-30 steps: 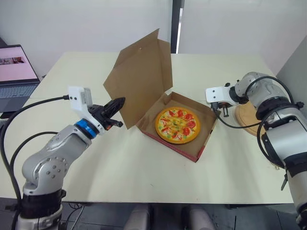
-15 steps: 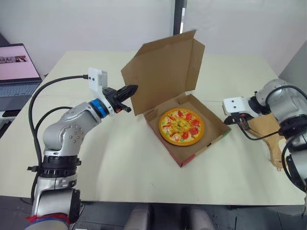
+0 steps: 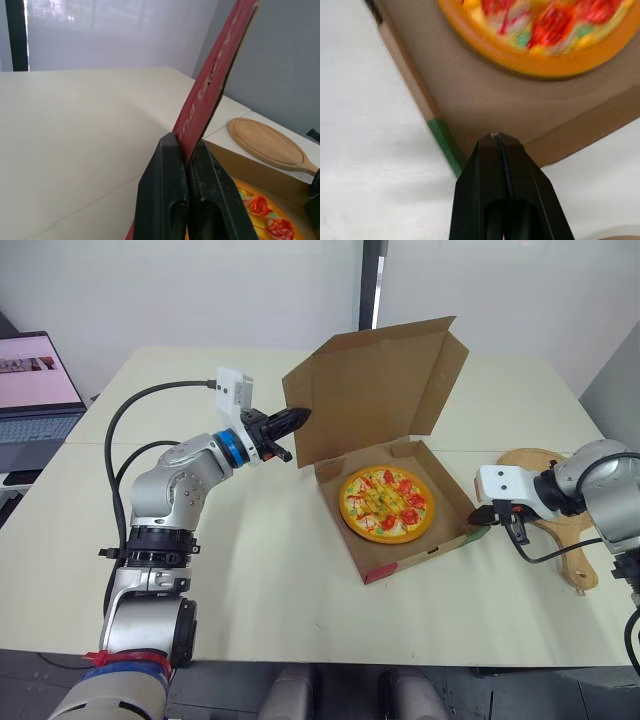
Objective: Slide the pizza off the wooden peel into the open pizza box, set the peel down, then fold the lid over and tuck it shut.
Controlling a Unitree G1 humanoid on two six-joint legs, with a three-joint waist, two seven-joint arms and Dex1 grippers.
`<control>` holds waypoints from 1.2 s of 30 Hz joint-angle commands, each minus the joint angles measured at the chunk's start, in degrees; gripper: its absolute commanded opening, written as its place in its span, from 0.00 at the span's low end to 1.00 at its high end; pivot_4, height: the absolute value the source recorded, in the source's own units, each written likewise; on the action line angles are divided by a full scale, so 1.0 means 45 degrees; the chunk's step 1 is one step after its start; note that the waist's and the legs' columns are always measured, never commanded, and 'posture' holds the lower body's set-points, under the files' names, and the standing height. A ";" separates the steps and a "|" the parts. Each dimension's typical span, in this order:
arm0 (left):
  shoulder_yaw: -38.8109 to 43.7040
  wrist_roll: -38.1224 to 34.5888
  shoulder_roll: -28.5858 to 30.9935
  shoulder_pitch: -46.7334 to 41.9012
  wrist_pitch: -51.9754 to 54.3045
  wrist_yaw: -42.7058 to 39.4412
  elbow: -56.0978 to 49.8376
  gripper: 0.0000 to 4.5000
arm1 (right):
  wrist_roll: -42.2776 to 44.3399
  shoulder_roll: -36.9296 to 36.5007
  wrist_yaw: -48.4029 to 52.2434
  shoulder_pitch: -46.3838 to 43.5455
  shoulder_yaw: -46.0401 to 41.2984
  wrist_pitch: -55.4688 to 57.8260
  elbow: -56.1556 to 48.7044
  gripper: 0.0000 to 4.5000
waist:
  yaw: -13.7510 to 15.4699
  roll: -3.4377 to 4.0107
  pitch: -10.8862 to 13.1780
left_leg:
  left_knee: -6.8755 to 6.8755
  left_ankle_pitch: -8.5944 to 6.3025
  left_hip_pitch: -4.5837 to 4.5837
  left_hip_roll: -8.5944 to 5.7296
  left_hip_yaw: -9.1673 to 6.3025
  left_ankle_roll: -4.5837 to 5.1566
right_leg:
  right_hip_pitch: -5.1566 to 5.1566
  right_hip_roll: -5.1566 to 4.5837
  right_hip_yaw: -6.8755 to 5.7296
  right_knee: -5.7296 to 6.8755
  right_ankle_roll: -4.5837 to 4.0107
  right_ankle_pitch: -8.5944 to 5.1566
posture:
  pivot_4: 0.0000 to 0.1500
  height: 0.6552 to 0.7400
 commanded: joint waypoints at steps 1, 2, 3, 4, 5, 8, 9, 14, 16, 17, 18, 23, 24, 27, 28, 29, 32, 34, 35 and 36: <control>0.0027 0.0228 -0.0164 -0.0419 -0.0283 -0.0431 -0.0027 0.00 | 0.1294 -0.0082 -0.1286 -0.0172 -0.2119 0.0971 -0.0679 0.00 | 0.0002 -0.0002 0.0001 | 0.0000 0.0000 -0.0002 0.0000 0.0000 0.0000 | -0.0001 0.0000 -0.0003 0.0001 0.0000 0.0000 | 1.00 0.86; 0.0071 0.0287 -0.0193 -0.0422 -0.0289 -0.0465 -0.0015 0.00 | 0.1260 -0.0206 -0.1735 0.0026 -0.2405 0.1074 -0.0650 0.00 | 0.0004 -0.0002 0.0001 | -0.0001 0.0000 -0.0002 0.0001 -0.0002 0.0000 | 0.0001 0.0000 -0.0003 0.0001 0.0000 0.0000 | 1.00 0.86; 0.0102 0.0337 -0.0218 -0.0420 -0.0298 -0.0491 -0.0010 0.00 | 0.1158 -0.0321 -0.2132 0.0257 -0.2583 0.1054 -0.0617 0.00 | 0.0014 -0.0002 0.0001 | -0.0001 0.0000 -0.0001 0.0001 -0.0004 0.0000 | 0.0003 0.0000 -0.0005 0.0000 0.0000 0.0000 | 1.00 0.86; 0.0128 0.0372 -0.0230 -0.0409 -0.0301 -0.0516 -0.0020 0.00 | 0.1019 -0.0386 -0.2576 0.0558 -0.2718 0.1092 -0.0586 0.00 | 0.0049 -0.0006 0.0002 | -0.0002 0.0000 -0.0001 0.0001 -0.0005 0.0000 | 0.0004 -0.0001 -0.0005 0.0001 0.0000 0.0000 | 1.00 0.86; 0.0147 0.0404 -0.0242 -0.0396 -0.0302 -0.0535 -0.0032 0.00 | 0.0817 -0.0453 -0.3041 0.0935 -0.2775 0.0978 -0.0550 0.00 | 0.0058 -0.0008 0.0002 | -0.0003 0.0000 -0.0001 0.0001 -0.0009 0.0000 | 0.0005 -0.0001 -0.0007 0.0000 0.0000 0.0000 | 1.00 0.86; 0.0204 0.0515 -0.0274 -0.0412 -0.0322 -0.0611 0.0009 0.00 | 0.0512 -0.0498 -0.3989 0.1805 -0.2720 0.0704 -0.0558 0.00 | 0.0061 -0.0007 0.0002 | -0.0003 -0.0001 -0.0001 0.0001 -0.0002 0.0001 | 0.0003 -0.0002 -0.0001 0.0001 0.0000 0.0000 | 1.00 0.86; 0.0217 0.0547 -0.0285 -0.0435 -0.0336 -0.0633 0.0046 0.00 | 0.0486 -0.0404 -0.4262 0.2005 -0.2705 0.0759 -0.0534 0.00 | 0.0038 -0.0008 0.0002 | -0.0007 0.0000 -0.0003 0.0000 0.0009 0.0001 | -0.0004 -0.0002 0.0007 0.0001 0.0000 0.0000 | 1.00 0.86; 0.0236 0.0706 -0.0396 -0.0682 -0.0419 -0.0795 0.0412 0.00 | 0.0480 -0.0077 -0.4875 0.3003 -0.2227 0.0677 -0.0149 0.00 | -0.0043 -0.0008 0.0002 | 0.0001 0.0001 0.0005 0.0003 0.0012 0.0002 | 0.0005 0.0002 0.0006 0.0010 0.0000 0.0000 | 1.00 0.86; 0.0216 0.0735 -0.0420 -0.0802 -0.0430 -0.0944 0.0563 0.00 | 0.0911 0.0019 -0.4537 0.3264 -0.2150 0.0811 -0.0363 0.00 | -0.0045 -0.0008 0.0002 | 0.0001 0.0001 0.0004 0.0003 0.0012 0.0003 | 0.0006 0.0002 0.0004 0.0010 0.0000 0.0000 | 1.00 0.86; 0.0221 0.0749 -0.0430 -0.0867 -0.0427 -0.1001 0.0638 0.00 | 0.1069 0.0035 -0.4357 0.3366 -0.2059 0.0886 -0.0473 0.00 | -0.0052 -0.0008 0.0002 | 0.0002 0.0001 0.0004 0.0002 0.0012 0.0003 | 0.0006 0.0002 0.0003 0.0010 0.0000 0.0000 | 1.00 0.86; 0.0233 0.0766 -0.0438 -0.0932 -0.0431 -0.1050 0.0722 0.00 | 0.1153 0.0008 -0.4186 0.3475 -0.1922 0.0927 -0.0555 0.00 | -0.0046 -0.0010 0.0003 | 0.0002 0.0001 0.0003 0.0002 0.0014 0.0003 | 0.0006 0.0002 0.0004 0.0010 0.0001 0.0000 | 1.00 0.86; 0.0253 0.0945 -0.0491 -0.1263 -0.0608 -0.1292 0.1281 0.00 | 0.2076 0.0132 -0.3414 0.3931 -0.1615 0.1535 -0.1598 0.00 | -0.0061 -0.0010 0.0003 | 0.0005 0.0001 0.0003 0.0002 0.0009 0.0003 | 0.0008 0.0002 -0.0002 0.0009 0.0001 0.0001 | 1.00 0.86; 0.0251 0.0979 -0.0498 -0.1320 -0.0629 -0.1369 0.1362 0.00 | 0.2304 0.0145 -0.3293 0.3965 -0.1618 0.1784 -0.1911 0.00 | -0.0073 -0.0010 0.0003 | 0.0005 0.0001 0.0003 0.0003 0.0008 0.0003 | 0.0008 0.0004 -0.0003 0.0009 0.0001 0.0000 | 1.00 0.86; 0.0243 0.1035 -0.0530 -0.1524 -0.0705 -0.1574 0.1619 0.00 | 0.2908 0.0043 -0.2981 0.4226 -0.1614 0.2445 -0.2897 0.00 | -0.0085 -0.0010 0.0003 | 0.0004 0.0001 0.0003 0.0006 0.0006 0.0003 | 0.0006 0.0006 -0.0003 0.0010 0.0001 0.0000 | 1.00 0.86; 0.0236 0.1048 -0.0532 -0.1582 -0.0724 -0.1664 0.1691 0.00 | 0.3060 0.0010 -0.2926 0.4310 -0.1620 0.2650 -0.3173 0.00 | -0.0085 -0.0010 0.0003 | 0.0004 0.0001 0.0003 0.0006 0.0006 0.0003 | 0.0006 0.0007 -0.0002 0.0010 0.0001 0.0000 | 1.00 0.86; 0.0220 0.1059 -0.0522 -0.1636 -0.0727 -0.1772 0.1763 0.00 | 0.3209 -0.0022 -0.2886 0.4387 -0.1612 0.2879 -0.3468 0.00 | -0.0086 -0.0011 0.0003 | 0.0004 0.0001 0.0003 0.0006 0.0006 0.0003 | 0.0006 0.0007 -0.0003 0.0011 0.0001 0.0000 | 1.00 0.86; 0.0159 0.1099 -0.0473 -0.1740 -0.0688 -0.2091 0.1909 0.00 | 0.3574 -0.0071 -0.2890 0.4623 -0.1561 0.3379 -0.4289 0.00 | -0.0084 -0.0011 0.0003 | 0.0004 0.0001 0.0003 0.0006 0.0003 0.0004 | 0.0007 0.0007 -0.0003 0.0011 0.0001 0.0000 | 1.00 0.86; 0.0161 0.1123 -0.0441 -0.1771 -0.0610 -0.2238 0.1930 0.00 | 0.3695 -0.0106 -0.2958 0.4837 -0.1498 0.3580 -0.4807 0.00 | -0.0085 -0.0011 0.0003 | 0.0004 0.0001 0.0002 0.0006 0.0003 0.0003 | 0.0006 0.0007 -0.0003 0.0011 0.0001 0.0000 | 1.00 0.86; 0.0167 0.1147 -0.0428 -0.1780 -0.0599 -0.2290 0.1939 0.00 | 0.3752 -0.0103 -0.2999 0.4917 -0.1480 0.3666 -0.5022 0.00 | -0.0085 -0.0011 0.0003 | 0.0004 0.0001 0.0002 0.0006 0.0001 0.0004 | 0.0006 0.0007 -0.0004 0.0011 0.0001 0.0000 | 1.00 0.86; 0.0181 0.1152 -0.0411 -0.1777 -0.0549 -0.2335 0.1931 0.00 | 0.3851 -0.0063 -0.3075 0.5018 -0.1475 0.3838 -0.5311 0.00 | -0.0084 -0.0011 0.0003 | 0.0004 0.0000 0.0003 0.0006 0.0001 0.0004 | 0.0006 0.0007 -0.0004 0.0011 0.0001 0.0000 | 1.00 0.86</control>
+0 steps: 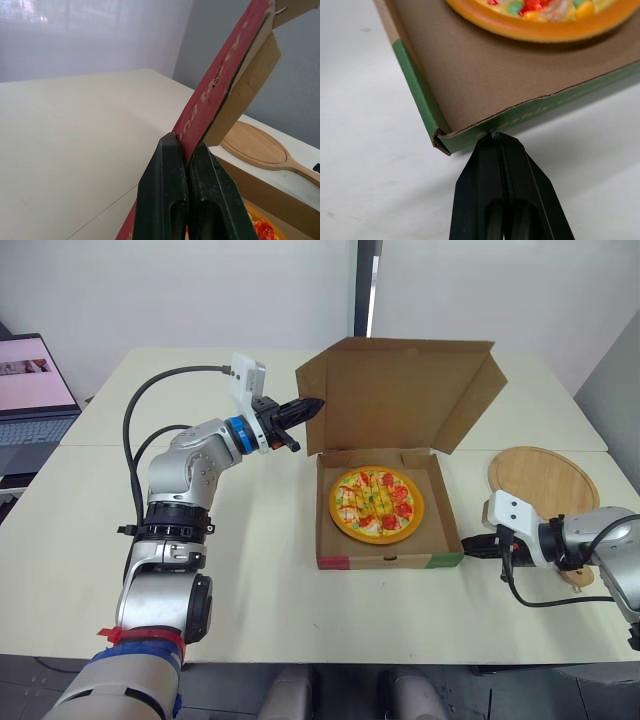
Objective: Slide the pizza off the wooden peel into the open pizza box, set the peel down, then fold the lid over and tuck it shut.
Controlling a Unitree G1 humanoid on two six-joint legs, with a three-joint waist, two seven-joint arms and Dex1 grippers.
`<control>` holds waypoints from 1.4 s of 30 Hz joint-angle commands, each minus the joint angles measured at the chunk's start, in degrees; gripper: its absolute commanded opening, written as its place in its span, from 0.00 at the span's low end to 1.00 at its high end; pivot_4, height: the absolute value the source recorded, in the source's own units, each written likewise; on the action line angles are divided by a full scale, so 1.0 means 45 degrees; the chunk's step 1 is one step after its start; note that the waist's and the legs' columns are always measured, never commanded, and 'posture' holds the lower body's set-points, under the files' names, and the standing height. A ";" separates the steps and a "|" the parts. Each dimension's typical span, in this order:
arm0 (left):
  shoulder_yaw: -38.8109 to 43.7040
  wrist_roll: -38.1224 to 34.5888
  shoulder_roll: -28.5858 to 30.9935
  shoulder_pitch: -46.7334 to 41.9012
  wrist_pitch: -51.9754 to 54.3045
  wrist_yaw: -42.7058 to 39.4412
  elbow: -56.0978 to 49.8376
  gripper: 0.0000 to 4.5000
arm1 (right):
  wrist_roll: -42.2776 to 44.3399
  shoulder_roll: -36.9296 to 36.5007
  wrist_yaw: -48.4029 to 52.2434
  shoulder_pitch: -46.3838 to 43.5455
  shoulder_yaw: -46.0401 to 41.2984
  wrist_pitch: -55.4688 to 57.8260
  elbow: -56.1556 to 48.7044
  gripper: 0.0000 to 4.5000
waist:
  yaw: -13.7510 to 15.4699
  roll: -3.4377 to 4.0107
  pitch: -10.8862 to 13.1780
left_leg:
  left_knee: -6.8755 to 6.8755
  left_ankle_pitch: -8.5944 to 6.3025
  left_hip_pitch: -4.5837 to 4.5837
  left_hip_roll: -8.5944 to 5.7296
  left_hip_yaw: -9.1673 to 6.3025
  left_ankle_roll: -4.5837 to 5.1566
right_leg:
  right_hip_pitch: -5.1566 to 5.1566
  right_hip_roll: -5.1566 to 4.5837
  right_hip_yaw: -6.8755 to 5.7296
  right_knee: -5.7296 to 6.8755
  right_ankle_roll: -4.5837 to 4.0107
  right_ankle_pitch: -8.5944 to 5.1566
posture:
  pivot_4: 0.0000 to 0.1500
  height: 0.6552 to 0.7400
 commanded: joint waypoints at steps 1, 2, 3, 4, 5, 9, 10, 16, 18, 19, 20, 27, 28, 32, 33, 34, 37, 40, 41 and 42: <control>-0.0003 0.0018 0.0063 -0.0284 0.0067 -0.0429 -0.0158 0.00 | 0.0635 -0.0024 -0.0120 0.0211 -0.0079 0.0368 -0.1312 0.00 | 0.0001 0.0000 0.0000 | 0.0000 0.0000 0.0000 0.0000 -0.0001 0.0000 | 0.0000 0.0000 0.0000 0.0000 0.0000 0.0000 | 1.00 0.86; 0.0007 0.0033 0.0072 -0.0261 0.0094 -0.0466 -0.0188 0.00 | 0.0714 0.0005 -0.0205 0.0359 -0.0055 0.0480 -0.1607 0.00 | 0.0001 0.0000 0.0000 | 0.0000 0.0000 0.0000 -0.0001 -0.0001 0.0000 | 0.0000 0.0000 0.0001 0.0000 0.0000 0.0000 | 1.00 0.86; 0.0014 0.0032 0.0084 -0.0231 0.0153 -0.0502 -0.0235 0.00 | 0.0763 -0.0003 -0.0286 0.0520 -0.0008 0.0545 -0.1882 0.00 | 0.0002 0.0000 0.0000 | 0.0001 0.0000 0.0000 -0.0001 -0.0001 0.0000 | 0.0000 0.0000 0.0001 0.0000 0.0000 0.0000 | 1.00 0.86; 0.0018 0.0032 0.0090 -0.0169 0.0199 -0.0521 -0.0311 0.00 | 0.0624 -0.0002 -0.0468 0.0701 0.0062 0.0392 -0.2046 0.00 | 0.0003 -0.0001 0.0000 | 0.0001 0.0000 -0.0001 -0.0001 -0.0001 0.0001 | 0.0000 0.0000 0.0002 0.0000 0.0000 0.0000 | 1.00 0.86; 0.0023 0.0029 0.0095 -0.0123 0.0238 -0.0532 -0.0372 0.00 | 0.0520 -0.0005 -0.0606 0.0828 0.0102 0.0288 -0.2157 0.00 | 0.0003 -0.0001 0.0000 | 0.0001 0.0000 0.0000 0.0000 -0.0003 0.0001 | 0.0001 0.0000 0.0000 0.0001 0.0000 0.0000 | 1.00 0.86; 0.0052 0.0014 0.0083 0.0011 0.0317 -0.0514 -0.0581 0.00 | 0.0282 0.0020 -0.1429 0.0847 -0.0341 0.0147 -0.1935 0.00 | 0.0003 -0.0001 0.0000 | 0.0006 0.0000 0.0000 -0.0002 -0.0001 0.0001 | 0.0002 -0.0001 0.0004 0.0001 0.0000 0.0000 | 1.00 0.86; 0.0068 0.0008 0.0080 0.0023 0.0329 -0.0507 -0.0614 0.00 | 0.0210 -0.0055 -0.1575 0.0868 -0.0414 0.0087 -0.1886 0.00 | 0.0003 -0.0001 0.0000 | 0.0006 0.0000 0.0001 -0.0001 -0.0001 0.0001 | 0.0002 0.0000 0.0004 0.0002 0.0000 0.0000 | 1.00 0.86; 0.0083 -0.0003 0.0070 0.0068 0.0377 -0.0539 -0.0885 0.00 | 0.0897 -0.0142 -0.2395 0.1946 -0.2887 0.0159 -0.1539 0.09 | 0.0097 -0.0004 0.0001 | 0.0005 -0.0001 -0.0002 -0.0004 -0.0003 0.0002 | 0.0005 -0.0002 0.0002 0.0001 0.0003 0.0002 | 1.00 0.86; 0.0089 -0.0005 0.0075 0.0073 0.0383 -0.0564 -0.0930 0.00 | 0.1348 0.0336 -0.3021 0.1633 -0.3716 0.0323 -0.1302 0.21 | 0.0093 -0.0004 0.0001 | 0.0007 -0.0001 -0.0001 -0.0005 0.0001 0.0002 | 0.0006 -0.0002 0.0006 0.0001 0.0005 0.0003 | 1.00 0.86; 0.0093 -0.0005 0.0074 0.0077 0.0386 -0.0568 -0.0943 0.00 | 0.1555 0.0521 -0.3250 0.1473 -0.3935 0.0449 -0.1252 0.27 | 0.0089 -0.0005 0.0001 | 0.0007 -0.0001 -0.0001 -0.0004 0.0002 0.0002 | 0.0007 -0.0001 0.0006 0.0001 0.0005 0.0003 | 1.00 0.86; 0.0094 -0.0003 0.0074 0.0080 0.0386 -0.0570 -0.0953 0.00 | 0.1677 0.0629 -0.3387 0.1379 -0.4048 0.0531 -0.1229 0.36 | 0.0084 -0.0003 0.0000 | 0.0009 0.0000 0.0002 -0.0001 0.0000 0.0002 | 0.0010 0.0001 0.0004 0.0003 0.0004 0.0003 | 1.00 0.86; 0.0039 0.0075 0.0049 -0.0004 0.0295 -0.0616 -0.0936 0.00 | 0.2492 0.2467 -0.5873 -0.1205 -0.4630 0.1537 -0.0294 0.83 | -0.0020 -0.0005 -0.0001 | 0.0004 0.0001 0.0010 0.0004 0.0008 0.0002 | 0.0000 0.0007 0.0015 0.0018 0.0004 0.0003 | 1.00 0.86; 0.0032 0.0088 0.0041 -0.0018 0.0284 -0.0620 -0.0917 0.00 | 0.2447 0.2624 -0.6152 -0.1554 -0.4488 0.1604 -0.0140 0.83 | -0.0021 -0.0005 -0.0001 | 0.0003 0.0000 0.0009 0.0004 0.0005 0.0002 | 0.0001 0.0007 0.0013 0.0017 0.0004 0.0003 | 1.00 0.86; -0.0022 0.0134 -0.0004 -0.0039 0.0259 -0.0631 -0.0900 0.00 | 0.2550 0.3034 -0.6660 -0.2444 -0.4136 0.1714 0.0251 0.83 | -0.0024 -0.0005 -0.0001 | 0.0001 0.0000 0.0005 0.0000 0.0008 0.0003 | -0.0003 0.0004 0.0015 0.0014 0.0004 0.0003 | 1.00 0.86; -0.0028 0.0136 -0.0012 -0.0041 0.0258 -0.0630 -0.0903 0.00 | 0.2554 0.3105 -0.6700 -0.2603 -0.3996 0.1712 0.0313 0.83 | -0.0021 -0.0005 -0.0001 | 0.0001 0.0000 0.0005 -0.0001 0.0008 0.0003 | -0.0003 0.0004 0.0014 0.0015 0.0004 0.0003 | 1.00 0.86; -0.0027 0.0134 -0.0018 -0.0044 0.0256 -0.0619 -0.0911 0.00 | 0.2575 0.3207 -0.6824 -0.2738 -0.3921 0.1767 0.0339 0.83 | -0.0019 -0.0005 -0.0001 | 0.0001 0.0000 0.0005 0.0000 0.0008 0.0003 | -0.0003 0.0004 0.0014 0.0016 0.0004 0.0003 | 1.00 0.86; -0.0014 0.0112 -0.0028 -0.0008 0.0261 -0.0581 -0.0973 0.00 | 0.2605 0.3441 -0.7155 -0.2899 -0.3785 0.1891 0.0228 0.79 | -0.0019 -0.0005 -0.0001 | 0.0002 -0.0001 0.0004 -0.0001 0.0008 0.0003 | -0.0003 0.0004 0.0014 0.0017 0.0004 0.0003 | 1.00 0.86; -0.0004 0.0103 -0.0028 0.0022 0.0270 -0.0564 -0.1007 0.00 | 0.2709 0.3750 -0.7532 -0.3052 -0.3917 0.1876 0.0186 0.62 | -0.0017 -0.0005 -0.0002 | 0.0001 -0.0001 0.0004 -0.0001 0.0008 0.0004 | -0.0004 0.0004 0.0013 0.0018 0.0004 0.0003 | 1.00 0.86; 0.0000 0.0100 -0.0032 0.0034 0.0270 -0.0557 -0.1012 0.00 | 0.2687 0.3827 -0.7660 -0.3121 -0.3931 0.1832 0.0222 0.54 | -0.0022 -0.0004 -0.0002 | 0.0002 0.0000 0.0004 -0.0002 0.0009 0.0004 | -0.0005 0.0004 0.0015 0.0019 0.0004 0.0003 | 1.00 0.86; 0.0003 0.0098 -0.0035 0.0042 0.0271 -0.0550 -0.1016 0.00 | 0.2683 0.3874 -0.7747 -0.3170 -0.3929 0.1828 0.0250 0.49 | -0.0025 -0.0004 -0.0002 | 0.0002 -0.0001 0.0004 -0.0002 0.0009 0.0004 | -0.0005 0.0005 0.0015 0.0020 0.0004 0.0003 | 1.00 0.86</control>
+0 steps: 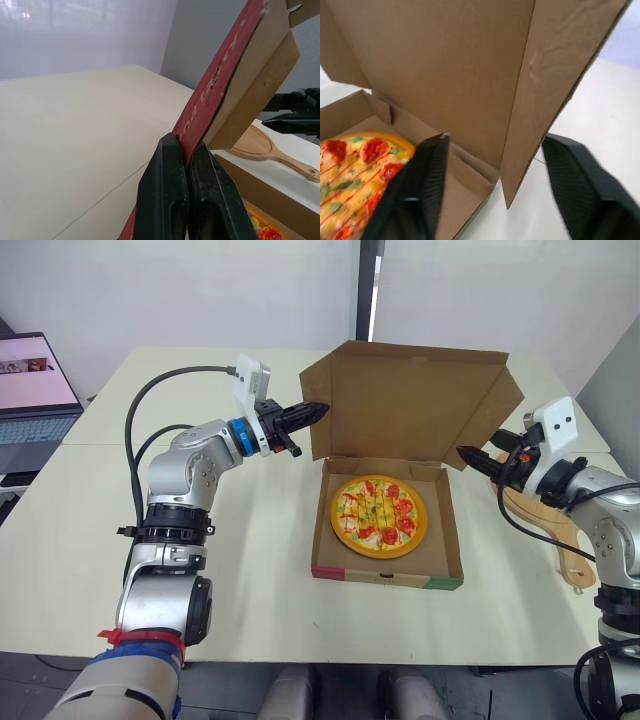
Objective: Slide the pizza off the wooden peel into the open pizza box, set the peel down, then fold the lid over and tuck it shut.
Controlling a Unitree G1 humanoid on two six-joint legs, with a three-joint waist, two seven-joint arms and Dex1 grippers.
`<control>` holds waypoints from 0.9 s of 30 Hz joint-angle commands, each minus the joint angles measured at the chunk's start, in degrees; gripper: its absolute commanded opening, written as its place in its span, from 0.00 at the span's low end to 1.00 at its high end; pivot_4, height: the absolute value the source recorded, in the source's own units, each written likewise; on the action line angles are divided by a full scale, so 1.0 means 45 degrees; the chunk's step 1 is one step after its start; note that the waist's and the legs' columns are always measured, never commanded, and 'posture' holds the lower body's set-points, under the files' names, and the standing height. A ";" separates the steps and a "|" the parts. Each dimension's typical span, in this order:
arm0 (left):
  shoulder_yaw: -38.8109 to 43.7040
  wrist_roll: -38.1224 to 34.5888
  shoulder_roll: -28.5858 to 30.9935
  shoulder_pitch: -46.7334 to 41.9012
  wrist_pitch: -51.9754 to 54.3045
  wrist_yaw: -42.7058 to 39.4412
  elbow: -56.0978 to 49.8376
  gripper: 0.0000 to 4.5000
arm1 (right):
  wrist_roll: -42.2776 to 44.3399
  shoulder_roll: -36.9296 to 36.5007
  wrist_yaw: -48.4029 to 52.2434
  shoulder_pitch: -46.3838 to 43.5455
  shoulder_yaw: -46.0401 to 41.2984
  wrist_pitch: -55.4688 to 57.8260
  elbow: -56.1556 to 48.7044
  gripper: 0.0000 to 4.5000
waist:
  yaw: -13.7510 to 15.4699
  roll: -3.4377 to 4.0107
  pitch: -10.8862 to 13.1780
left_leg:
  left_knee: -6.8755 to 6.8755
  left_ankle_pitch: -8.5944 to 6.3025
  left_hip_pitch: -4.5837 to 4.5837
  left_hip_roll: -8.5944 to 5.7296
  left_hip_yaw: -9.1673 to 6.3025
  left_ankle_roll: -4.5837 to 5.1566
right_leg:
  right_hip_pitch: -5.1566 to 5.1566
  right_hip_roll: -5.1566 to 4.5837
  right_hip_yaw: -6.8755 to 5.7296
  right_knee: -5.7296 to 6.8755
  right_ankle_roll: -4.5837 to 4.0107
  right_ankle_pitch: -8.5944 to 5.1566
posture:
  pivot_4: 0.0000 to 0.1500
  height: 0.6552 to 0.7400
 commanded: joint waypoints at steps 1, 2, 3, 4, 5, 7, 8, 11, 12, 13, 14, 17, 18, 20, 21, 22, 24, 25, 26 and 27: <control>0.0070 -0.0050 -0.0028 -0.0122 -0.0112 -0.0105 -0.0475 0.00 | 0.0232 0.0082 -0.0419 -0.0427 -0.0292 -0.0128 -0.0269 0.40 | -0.0002 0.0000 0.0000 | 0.0000 0.0000 0.0000 0.0000 0.0001 0.0000 | -0.0002 0.0000 0.0000 0.0001 0.0000 0.0000 | 1.00 0.86; 0.0072 -0.0057 -0.0033 -0.0112 -0.0103 -0.0095 -0.0495 0.00 | 0.0178 0.0099 -0.0511 -0.0450 -0.0231 -0.0125 -0.0261 0.30 | 0.0001 0.0000 0.0000 | 0.0000 0.0000 0.0000 0.0000 0.0001 0.0000 | -0.0002 0.0000 0.0000 0.0003 0.0000 0.0000 | 1.00 0.86; 0.0076 -0.0064 -0.0037 -0.0099 -0.0089 -0.0083 -0.0516 0.00 | 0.0134 0.0136 -0.0619 -0.0476 -0.0175 -0.0136 -0.0253 0.22 | 0.0001 0.0000 0.0000 | 0.0000 0.0000 0.0000 0.0000 0.0000 0.0000 | -0.0002 0.0000 0.0000 0.0004 0.0000 0.0000 | 1.00 0.86; 0.0072 -0.0066 -0.0037 -0.0083 -0.0079 -0.0074 -0.0548 0.00 | 0.0100 0.0188 -0.0751 -0.0520 -0.0137 -0.0137 -0.0268 0.15 | 0.0001 0.0000 0.0000 | 0.0000 0.0000 0.0000 -0.0001 0.0001 0.0000 | -0.0003 0.0000 0.0000 0.0003 0.0000 0.0000 | 1.00 0.86; 0.0072 -0.0073 -0.0039 -0.0072 -0.0056 -0.0056 -0.0583 0.00 | 0.0102 0.0244 -0.0881 -0.0565 -0.0129 -0.0119 -0.0301 0.07 | 0.0000 0.0000 0.0000 | 0.0000 0.0000 0.0000 -0.0001 0.0001 0.0000 | -0.0002 0.0000 0.0000 0.0003 0.0000 0.0000 | 1.00 0.86; 0.0076 -0.0084 -0.0041 -0.0061 -0.0017 -0.0006 -0.0669 0.00 | 0.0150 0.0354 -0.1171 -0.0656 -0.0166 0.0035 -0.0382 0.01 | -0.0009 0.0000 0.0000 | 0.0000 0.0000 0.0000 -0.0001 0.0001 0.0000 | -0.0004 0.0000 0.0001 0.0004 0.0000 0.0000 | 1.00 0.86; 0.0086 -0.0104 -0.0042 -0.0064 0.0030 0.0027 -0.0729 0.00 | 0.0195 0.0404 -0.1283 -0.0705 -0.0203 0.0117 -0.0424 0.01 | -0.0010 0.0001 0.0000 | 0.0000 0.0000 0.0000 0.0000 0.0001 0.0000 | -0.0005 0.0001 0.0001 0.0004 0.0000 0.0000 | 1.00 0.86; 0.0123 -0.0166 -0.0030 -0.0051 0.0154 0.0114 -0.0948 0.00 | 0.0264 0.0455 -0.1441 -0.0768 -0.0184 0.0324 -0.0651 0.01 | -0.0013 0.0001 0.0000 | 0.0000 0.0000 0.0000 0.0000 0.0002 0.0000 | -0.0006 0.0001 0.0002 0.0006 0.0000 0.0000 | 1.00 0.86; 0.0131 -0.0172 -0.0031 -0.0036 0.0165 0.0138 -0.1022 0.00 | 0.0281 0.0475 -0.1489 -0.0760 -0.0157 0.0385 -0.0745 0.01 | -0.0016 0.0001 0.0000 | -0.0001 0.0000 0.0000 -0.0001 0.0002 0.0000 | -0.0006 0.0001 0.0002 0.0006 0.0000 0.0000 | 1.00 0.86; 0.0130 -0.0166 -0.0034 -0.0014 0.0164 0.0159 -0.1099 0.00 | 0.0280 0.0506 -0.1550 -0.0746 -0.0124 0.0435 -0.0818 0.01 | -0.0016 0.0001 0.0000 | -0.0001 0.0000 -0.0001 0.0000 0.0002 0.0000 | -0.0007 0.0002 0.0002 0.0006 0.0000 0.0000 | 1.00 0.86; 0.0135 -0.0162 -0.0032 0.0005 0.0179 0.0190 -0.1162 0.00 | 0.0264 0.0534 -0.1604 -0.0734 -0.0085 0.0474 -0.0875 0.01 | -0.0016 0.0001 0.0000 | -0.0001 0.0000 -0.0001 0.0000 0.0002 0.0001 | -0.0007 0.0001 0.0003 0.0007 0.0000 0.0000 | 1.00 0.86; 0.0200 -0.0139 -0.0049 0.0063 0.0091 0.0364 -0.1273 0.00 | 0.0242 0.0637 -0.1746 -0.0726 -0.0018 0.0564 -0.1025 0.01 | -0.0017 0.0001 -0.0001 | -0.0001 0.0000 0.0000 0.0000 0.0002 0.0001 | -0.0008 0.0002 0.0003 0.0007 0.0000 0.0000 | 1.00 0.86; 0.0261 -0.0178 -0.0077 0.0075 0.0046 0.0404 -0.1279 0.00 | 0.0245 0.0652 -0.1770 -0.0720 -0.0002 0.0584 -0.1061 0.01 | -0.0016 0.0001 -0.0001 | -0.0001 0.0000 0.0000 0.0000 0.0002 0.0001 | -0.0008 0.0002 0.0003 0.0007 0.0000 0.0000 | 1.00 0.86; 0.0353 -0.0150 -0.0069 0.0088 -0.0084 0.0552 -0.1264 0.00 | 0.0253 0.0671 -0.1806 -0.0715 0.0004 0.0621 -0.1104 0.01 | -0.0015 0.0001 -0.0001 | -0.0002 -0.0001 0.0000 0.0000 0.0003 0.0001 | -0.0009 0.0003 0.0005 0.0007 0.0000 0.0000 | 1.00 0.86; 0.0329 -0.0097 -0.0003 0.0130 -0.0148 0.0531 -0.1331 0.04 | 0.0250 0.0667 -0.1816 -0.0704 0.0006 0.0634 -0.1121 0.00 | -0.0016 0.0001 -0.0001 | -0.0001 -0.0001 0.0000 0.0000 0.0003 0.0001 | -0.0009 0.0003 0.0004 0.0007 0.0000 0.0000 | 1.00 0.86; 0.0313 -0.0032 0.0065 0.0199 -0.0252 0.0547 -0.1458 0.09 | 0.0261 0.0671 -0.1831 -0.0696 0.0001 0.0657 -0.1146 0.00 | -0.0017 0.0001 -0.0001 | -0.0002 -0.0001 0.0000 0.0000 0.0003 0.0001 | -0.0010 0.0003 0.0005 0.0007 0.0000 0.0000 | 1.00 0.86; 0.0501 -0.0040 0.0146 0.0388 -0.0301 0.0883 -0.1859 0.19 | 0.0284 0.0675 -0.1861 -0.0663 0.0003 0.0697 -0.1217 0.00 | -0.0020 0.0001 -0.0001 | -0.0002 -0.0001 0.0000 0.0000 0.0003 0.0001 | -0.0009 0.0003 0.0005 0.0007 0.0000 0.0000 | 1.00 0.86; 0.0603 -0.0067 0.0184 0.0490 -0.0258 0.1073 -0.2056 0.26 | 0.0304 0.0675 -0.1876 -0.0645 0.0006 0.0715 -0.1258 0.00 | -0.0019 0.0002 -0.0001 | -0.0003 -0.0001 0.0000 0.0001 0.0003 0.0001 | -0.0010 0.0003 0.0006 0.0007 0.0000 0.0000 | 1.00 0.86; 0.0709 -0.0135 0.0257 0.0668 -0.0156 0.1219 -0.2359 0.34 | 0.0332 0.0679 -0.1890 -0.0623 0.0003 0.0731 -0.1302 0.00 | -0.0023 0.0002 -0.0001 | -0.0003 -0.0001 0.0000 0.0001 0.0003 0.0001 | -0.0010 0.0003 0.0006 0.0008 -0.0001 0.0000 | 1.00 0.86; 0.0791 -0.0213 0.0336 0.0872 -0.0011 0.1328 -0.2691 0.40 | 0.0348 0.0681 -0.1904 -0.0610 -0.0001 0.0738 -0.1326 0.00 | -0.0044 0.0003 -0.0001 | -0.0003 -0.0001 0.0000 0.0002 0.0003 0.0001 | -0.0011 0.0003 0.0007 0.0009 -0.0001 0.0000 | 1.00 0.86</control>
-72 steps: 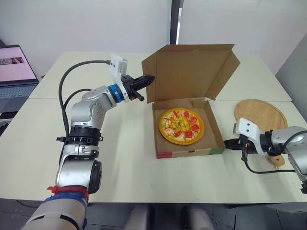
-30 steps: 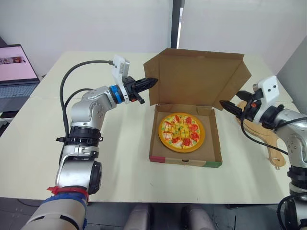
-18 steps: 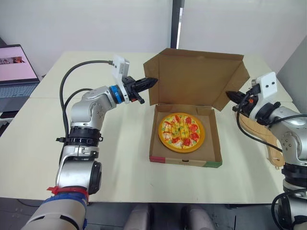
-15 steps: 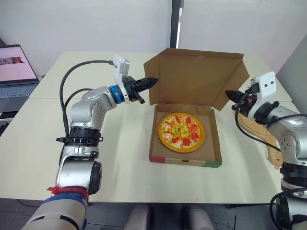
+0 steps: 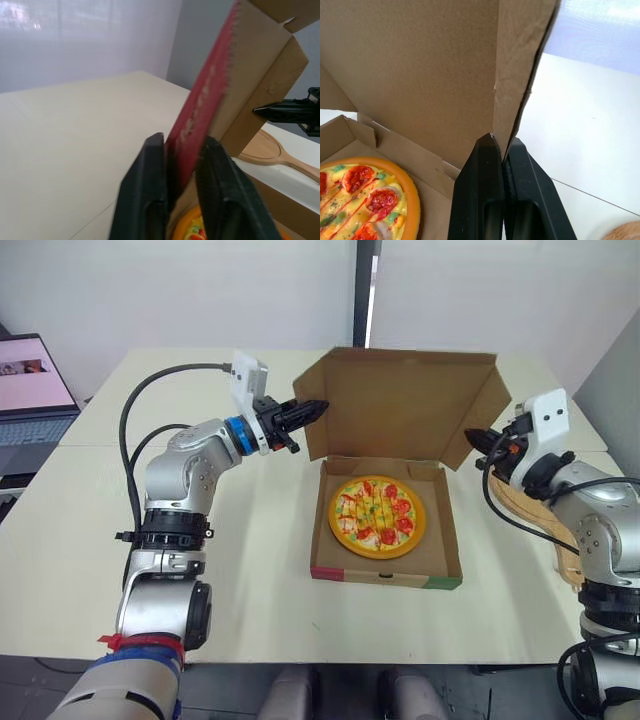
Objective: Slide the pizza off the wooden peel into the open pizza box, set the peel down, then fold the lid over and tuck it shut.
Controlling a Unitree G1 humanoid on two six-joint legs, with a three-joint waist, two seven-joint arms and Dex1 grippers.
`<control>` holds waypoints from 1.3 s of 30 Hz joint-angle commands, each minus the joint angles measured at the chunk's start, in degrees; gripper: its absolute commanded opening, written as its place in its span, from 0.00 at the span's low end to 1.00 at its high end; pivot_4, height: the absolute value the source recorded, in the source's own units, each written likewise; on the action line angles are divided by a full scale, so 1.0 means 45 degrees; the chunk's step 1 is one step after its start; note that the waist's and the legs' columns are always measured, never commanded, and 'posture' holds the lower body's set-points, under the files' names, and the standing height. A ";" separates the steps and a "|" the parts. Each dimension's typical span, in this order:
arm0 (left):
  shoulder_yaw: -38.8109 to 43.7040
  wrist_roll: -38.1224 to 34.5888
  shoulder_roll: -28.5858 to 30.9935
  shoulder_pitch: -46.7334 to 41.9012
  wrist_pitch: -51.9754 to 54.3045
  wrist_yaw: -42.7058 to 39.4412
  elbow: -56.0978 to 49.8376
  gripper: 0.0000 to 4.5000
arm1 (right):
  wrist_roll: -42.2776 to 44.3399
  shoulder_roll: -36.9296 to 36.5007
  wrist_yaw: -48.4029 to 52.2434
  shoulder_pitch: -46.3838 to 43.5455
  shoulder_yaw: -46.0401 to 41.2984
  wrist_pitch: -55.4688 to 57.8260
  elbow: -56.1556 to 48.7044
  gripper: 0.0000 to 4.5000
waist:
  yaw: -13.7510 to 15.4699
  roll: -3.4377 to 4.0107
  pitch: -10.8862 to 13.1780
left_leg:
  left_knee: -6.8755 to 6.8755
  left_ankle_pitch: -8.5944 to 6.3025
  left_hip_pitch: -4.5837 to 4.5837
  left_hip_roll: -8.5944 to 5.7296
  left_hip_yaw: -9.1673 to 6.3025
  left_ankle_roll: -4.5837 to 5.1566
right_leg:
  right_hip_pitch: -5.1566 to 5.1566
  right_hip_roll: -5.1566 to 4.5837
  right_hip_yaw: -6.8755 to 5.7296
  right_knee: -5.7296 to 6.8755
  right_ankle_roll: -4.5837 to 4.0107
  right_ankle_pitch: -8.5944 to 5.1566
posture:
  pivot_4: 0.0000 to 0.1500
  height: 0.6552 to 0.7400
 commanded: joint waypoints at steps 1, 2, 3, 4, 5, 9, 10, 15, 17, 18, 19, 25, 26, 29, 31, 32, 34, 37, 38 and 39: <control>0.0578 -0.0281 0.0407 0.0432 0.0212 0.0464 -0.1453 0.47 | 0.0291 -0.0037 -0.0101 -0.0143 -0.0228 -0.0059 -0.0710 0.00 | -0.0041 0.0001 -0.0001 | -0.0001 0.0000 0.0001 0.0000 0.0000 0.0000 | -0.0001 0.0000 0.0002 0.0001 0.0000 0.0000 | 1.00 0.86; 0.0640 -0.0426 0.0488 0.0678 0.0492 0.0546 -0.1854 0.47 | 0.0302 -0.0035 -0.0112 -0.0129 -0.0240 -0.0050 -0.0734 0.00 | -0.0055 0.0002 -0.0001 | -0.0003 0.0000 0.0001 0.0002 0.0000 0.0000 | -0.0003 0.0001 0.0003 0.0001 0.0000 0.0000 | 1.00 0.86; 0.0670 -0.0537 0.0558 0.0896 0.0708 0.0629 -0.2208 0.47 | 0.0314 -0.0036 -0.0126 -0.0116 -0.0251 -0.0041 -0.0755 0.00 | -0.0061 0.0002 -0.0001 | -0.0004 0.0000 0.0002 0.0002 0.0000 0.0000 | -0.0003 0.0002 0.0003 0.0003 0.0000 0.0000 | 1.00 0.86; 0.0659 -0.0565 0.0612 0.1074 0.0802 0.0733 -0.2504 0.47 | 0.0332 -0.0049 -0.0139 -0.0097 -0.0252 -0.0038 -0.0772 0.00 | -0.0057 0.0002 -0.0001 | -0.0006 0.0000 0.0002 0.0002 0.0000 0.0000 | -0.0003 0.0002 0.0004 0.0004 0.0000 0.0000 | 1.00 0.86; 0.0672 -0.0607 0.0627 0.1211 0.0900 0.0839 -0.2764 0.47 | 0.0354 -0.0067 -0.0148 -0.0066 -0.0254 -0.0041 -0.0792 0.00 | -0.0054 0.0002 -0.0001 | -0.0006 0.0000 0.0002 0.0002 0.0000 0.0000 | -0.0003 0.0001 0.0004 0.0003 0.0000 0.0000 | 1.00 0.86; 0.0847 -0.0754 0.0243 0.1302 0.0929 0.1544 -0.3467 0.47 | 0.0440 -0.0088 -0.0182 0.0047 -0.0295 -0.0032 -0.0810 0.00 | -0.0029 0.0002 -0.0001 | 0.0001 0.0000 0.0000 0.0001 -0.0001 0.0000 | 0.0000 0.0001 0.0003 0.0001 0.0000 0.0000 | 1.00 0.86; 0.0865 -0.0742 0.0173 0.1277 0.0886 0.1675 -0.3504 0.47 | 0.0460 -0.0094 -0.0198 0.0057 -0.0295 -0.0029 -0.0812 0.00 | -0.0022 0.0002 -0.0001 | 0.0001 0.0000 0.0001 0.0001 0.0000 0.0000 | 0.0001 0.0001 0.0005 0.0000 0.0000 0.0000 | 1.00 0.86; 0.0906 -0.0569 -0.0010 0.1153 0.0493 0.2069 -0.3238 0.47 | 0.0573 -0.0144 -0.0202 0.0127 -0.0269 -0.0009 -0.0868 0.00 | -0.0023 0.0002 -0.0001 | 0.0000 0.0000 0.0002 0.0002 0.0002 0.0000 | 0.0001 0.0001 0.0003 0.0002 0.0000 0.0000 | 1.00 0.86; 0.0943 -0.0623 -0.0070 0.1083 0.0407 0.2124 -0.3182 0.47 | 0.0583 -0.0169 -0.0187 0.0147 -0.0255 -0.0015 -0.0873 0.00 | -0.0031 0.0002 -0.0001 | -0.0001 0.0000 0.0002 0.0002 0.0004 0.0000 | 0.0000 0.0001 0.0003 0.0001 0.0000 0.0000 | 1.00 0.86; 0.0971 -0.0664 -0.0112 0.1045 0.0373 0.2159 -0.3172 0.47 | 0.0583 -0.0182 -0.0176 0.0158 -0.0246 -0.0018 -0.0875 0.00 | -0.0028 0.0002 -0.0001 | -0.0002 0.0000 0.0002 0.0002 0.0004 0.0000 | 0.0000 0.0002 0.0003 0.0002 0.0000 0.0000 | 1.00 0.86; 0.0964 -0.0719 -0.0144 0.1013 0.0362 0.2169 -0.3241 0.47 | 0.0580 -0.0183 -0.0181 0.0169 -0.0234 -0.0017 -0.0880 0.00 | -0.0023 0.0002 -0.0001 | -0.0002 0.0000 0.0002 0.0002 0.0003 0.0000 | 0.0000 0.0002 0.0002 0.0002 0.0000 0.0000 | 1.00 0.86; 0.1241 -0.1143 -0.0182 0.1589 0.0865 0.3124 -0.4778 0.28 | 0.0594 -0.0098 -0.0240 0.0324 -0.0075 0.0047 -0.1149 0.00 | -0.0047 0.0002 -0.0001 | -0.0003 0.0000 0.0001 0.0002 0.0004 0.0000 | 0.0000 0.0001 0.0006 0.0000 0.0000 0.0000 | 1.00 0.86; 0.1254 -0.1219 -0.0167 0.1728 0.0988 0.3317 -0.5115 0.21 | 0.0581 -0.0093 -0.0241 0.0341 -0.0043 0.0044 -0.1176 0.00 | -0.0051 0.0002 -0.0001 | -0.0004 0.0000 0.0002 0.0003 0.0004 0.0000 | 0.0000 0.0001 0.0006 0.0000 0.0000 0.0000 | 1.00 0.86; 0.1300 -0.1276 -0.0095 0.2040 0.1371 0.3910 -0.5925 0.00 | 0.0575 -0.0081 -0.0264 0.0370 -0.0013 0.0057 -0.1248 0.00 | -0.0049 0.0002 -0.0001 | -0.0004 0.0000 0.0003 0.0004 0.0004 0.0000 | 0.0002 0.0002 0.0006 0.0001 0.0000 0.0000 | 1.00 0.86; 0.1313 -0.1296 -0.0011 0.2231 0.1634 0.4271 -0.6363 0.00 | 0.0579 -0.0073 -0.0293 0.0375 -0.0015 0.0080 -0.1290 0.00 | -0.0050 0.0002 -0.0001 | -0.0003 0.0000 0.0003 0.0004 0.0004 0.0000 | 0.0002 0.0002 0.0008 0.0000 0.0000 0.0000 | 1.00 0.86; 0.1312 -0.1319 0.0054 0.2378 0.1783 0.4418 -0.6648 0.00 | 0.0566 -0.0057 -0.0336 0.0371 -0.0007 0.0090 -0.1327 0.00 | -0.0049 0.0002 -0.0002 | -0.0002 0.0000 0.0004 0.0003 0.0004 0.0000 | 0.0002 0.0002 0.0008 0.0000 0.0000 0.0000 | 1.00 0.86; 0.1308 -0.1389 0.0133 0.2555 0.2132 0.4724 -0.7095 0.00 | 0.0547 -0.0036 -0.0399 0.0361 0.0013 0.0107 -0.1384 0.00 | -0.0054 0.0002 -0.0002 | -0.0004 0.0000 0.0005 0.0004 0.0005 0.0000 | 0.0001 0.0005 0.0010 0.0000 0.0000 0.0000 | 1.00 0.86; 0.1219 -0.1447 0.0169 0.2541 0.2464 0.5064 -0.7449 0.00 | 0.0462 -0.0006 -0.0544 0.0329 0.0079 0.0051 -0.1439 0.00 | -0.0046 0.0002 -0.0001 | -0.0005 0.0000 0.0005 0.0005 0.0004 0.0000 | 0.0002 0.0005 0.0010 0.0000 0.0000 0.0000 | 1.00 0.86; 0.1220 -0.1473 0.0156 0.2503 0.2531 0.5161 -0.7471 0.00 | 0.0443 0.0017 -0.0606 0.0309 0.0102 0.0040 -0.1444 0.00 | -0.0044 0.0002 -0.0002 | -0.0004 0.0000 0.0004 0.0005 0.0004 0.0000 | 0.0002 0.0005 0.0010 -0.0001 0.0000 0.0000 | 1.00 0.86; 0.1146 -0.1473 0.0082 0.2392 0.2625 0.5312 -0.7477 0.00 | 0.0386 0.0065 -0.0716 0.0261 0.0144 0.0004 -0.1453 0.00 | -0.0043 0.0003 -0.0002 | -0.0003 0.0000 0.0006 0.0005 0.0005 0.0000 | 0.0004 0.0005 0.0010 -0.0001 0.0000 0.0000 | 1.00 0.86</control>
